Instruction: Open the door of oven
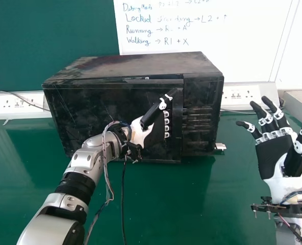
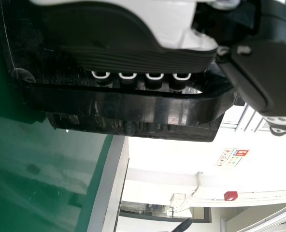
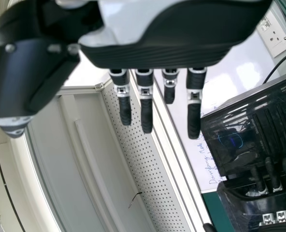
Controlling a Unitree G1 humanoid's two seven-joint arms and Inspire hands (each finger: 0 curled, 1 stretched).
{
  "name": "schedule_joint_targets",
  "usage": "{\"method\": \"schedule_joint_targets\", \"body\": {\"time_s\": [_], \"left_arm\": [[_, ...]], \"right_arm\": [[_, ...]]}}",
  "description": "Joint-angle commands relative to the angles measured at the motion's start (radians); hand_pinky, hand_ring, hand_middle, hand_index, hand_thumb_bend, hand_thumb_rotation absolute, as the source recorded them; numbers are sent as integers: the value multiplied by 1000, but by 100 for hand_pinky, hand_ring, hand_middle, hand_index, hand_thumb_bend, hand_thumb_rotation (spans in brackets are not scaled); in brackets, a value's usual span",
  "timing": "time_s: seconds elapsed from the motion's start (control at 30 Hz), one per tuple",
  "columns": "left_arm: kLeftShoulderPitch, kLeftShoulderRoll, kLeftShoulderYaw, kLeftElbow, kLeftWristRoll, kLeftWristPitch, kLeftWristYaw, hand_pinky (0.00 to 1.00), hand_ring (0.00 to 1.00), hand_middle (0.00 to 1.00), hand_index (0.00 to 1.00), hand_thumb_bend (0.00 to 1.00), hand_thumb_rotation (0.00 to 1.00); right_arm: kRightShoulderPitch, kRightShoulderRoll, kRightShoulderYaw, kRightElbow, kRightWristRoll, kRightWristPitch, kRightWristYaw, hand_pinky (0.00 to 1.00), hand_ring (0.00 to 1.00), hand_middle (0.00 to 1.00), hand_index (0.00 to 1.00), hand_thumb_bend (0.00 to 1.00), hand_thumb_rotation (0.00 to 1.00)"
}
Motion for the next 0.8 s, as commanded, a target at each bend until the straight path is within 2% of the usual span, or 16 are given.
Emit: {"method": "schedule_joint_targets", "body": {"time_s": [0.0,0.4,0.77], "left_arm": [[-5,-18,-11,-19,-1,0,-20,58,73,80,83,100,80],[12,-20,-13,-57,-2,14,-25,57,72,79,83,100,79],[88,-31,-4,-199,-16,61,26,54,71,77,83,100,80]], "right_arm": [[1,8,-8,12,5,-14,3,68,77,83,85,100,80],[1,6,-9,14,16,-7,4,61,67,75,84,100,80],[-8,-7,-21,34,40,6,28,58,62,71,82,100,78]]}}
